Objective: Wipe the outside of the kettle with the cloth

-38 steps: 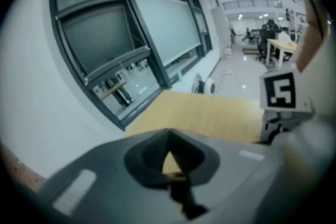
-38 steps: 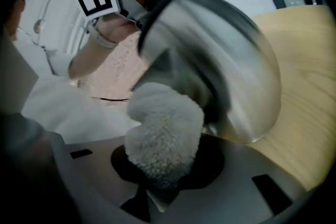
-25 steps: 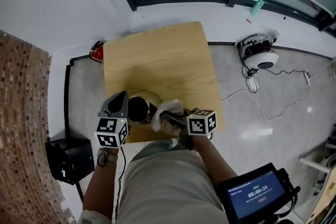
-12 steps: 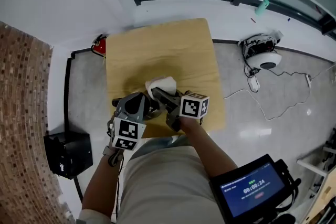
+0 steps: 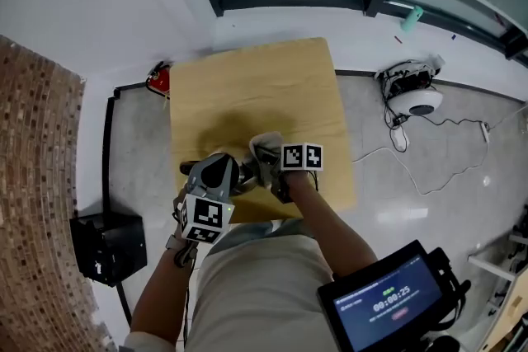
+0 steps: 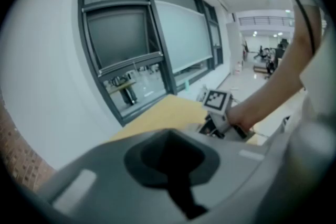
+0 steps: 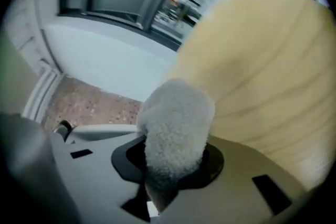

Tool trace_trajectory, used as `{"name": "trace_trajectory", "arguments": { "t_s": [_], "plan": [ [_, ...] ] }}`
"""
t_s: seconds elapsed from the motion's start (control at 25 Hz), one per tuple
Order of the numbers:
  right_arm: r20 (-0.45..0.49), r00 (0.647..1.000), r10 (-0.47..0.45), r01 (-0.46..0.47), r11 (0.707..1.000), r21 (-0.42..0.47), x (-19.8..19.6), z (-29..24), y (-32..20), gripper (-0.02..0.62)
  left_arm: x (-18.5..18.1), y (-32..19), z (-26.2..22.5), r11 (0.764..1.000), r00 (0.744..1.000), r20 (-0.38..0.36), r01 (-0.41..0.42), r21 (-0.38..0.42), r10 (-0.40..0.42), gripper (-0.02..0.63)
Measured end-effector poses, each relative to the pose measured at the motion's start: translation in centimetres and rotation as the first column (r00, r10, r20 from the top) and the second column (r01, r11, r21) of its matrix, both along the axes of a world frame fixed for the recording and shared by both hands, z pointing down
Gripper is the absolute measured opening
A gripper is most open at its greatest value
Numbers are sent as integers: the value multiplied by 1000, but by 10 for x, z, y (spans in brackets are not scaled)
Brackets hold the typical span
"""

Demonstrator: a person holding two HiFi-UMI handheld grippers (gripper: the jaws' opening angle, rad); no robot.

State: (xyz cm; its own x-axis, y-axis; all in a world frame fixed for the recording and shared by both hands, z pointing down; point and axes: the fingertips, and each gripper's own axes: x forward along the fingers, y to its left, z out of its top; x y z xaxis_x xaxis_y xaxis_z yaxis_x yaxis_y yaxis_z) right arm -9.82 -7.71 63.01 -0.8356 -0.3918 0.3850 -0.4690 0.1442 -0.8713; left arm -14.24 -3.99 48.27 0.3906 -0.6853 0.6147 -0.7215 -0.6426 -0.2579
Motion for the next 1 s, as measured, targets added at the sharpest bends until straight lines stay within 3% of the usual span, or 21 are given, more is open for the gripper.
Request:
{"name": "trace_trajectory", "arguments": {
  "t_s": [0.04, 0.08, 0.16, 0.2, 0.24, 0.28, 0.32, 0.36, 0.44, 0.48, 0.52, 0.6, 0.68, 0.8, 1.0],
  "plan": [
    [-16, 1000, -2, 1, 1000, -16, 2, -3, 3, 104, 1, 1, 0, 1000, 1000, -5, -2, -4, 2, -2],
    [12, 1000, -17, 16, 998, 63, -1, -33, 6, 104, 2, 1, 0, 1000, 1000, -11, -6, -6, 5, -2],
    [93, 993, -68, 38, 955, 296, -14, -98, 11, 104, 0, 0, 2, 1000, 1000, -10, -7, -3, 7, -2],
    [73, 995, -66, 38, 938, 343, -15, -97, 12, 106, -1, 1, 2, 1000, 1000, -5, -4, 1, 4, -2],
    [10, 999, -34, 30, 953, 302, -9, -68, 12, 106, -2, 1, 3, 1000, 1000, 0, -2, 3, 2, -2],
    [-71, 997, -7, 20, 983, 183, 1, -22, 13, 106, -2, 0, 4, 1000, 1000, 2, -2, 2, 2, -2],
    [-145, 989, -22, 29, 999, 46, 12, 20, 18, 104, -1, 0, 4, 1000, 1000, 0, -4, -1, 4, -2],
    [-204, 975, -83, 75, 996, -45, 18, 45, 27, 104, 0, -1, 3, 1000, 1000, -6, -7, -3, 7, -2],
    [-287, 927, -242, 235, 970, -60, 19, 41, 47, 104, 2, -2, 3, 1000, 1000, -14, -13, 1, 13, -2],
    [-279, 919, -280, 282, 959, -32, 18, 22, 55, 104, 2, -2, 4, 1000, 1000, -12, -14, 6, 14, -2],
    [-211, 942, -260, 267, 964, 5, 19, -3, 59, 106, 3, -1, 4, 1000, 1000, -8, -14, 7, 14, -2],
    [21, 996, -82, 79, 993, 89, 39, -60, 51, 106, 8, -2, 5, 1000, 1000, -4, -13, 6, 13, -2],
    [124, 989, 85, -109, 973, 206, 71, -107, 40, 106, 11, -3, 4, 1000, 1000, -4, -18, 11, 18, -2],
    [55, 986, 160, -169, 918, 360, 94, -143, 42, 104, 7, -2, 1, 999, 999, -5, -36, 25, 36, -2],
    [-52, 977, 206, -156, 863, 481, 105, -170, 42, 106, 6, -2, -1, 995, 997, 25, -68, 76, 66, -2]
  ]
}}
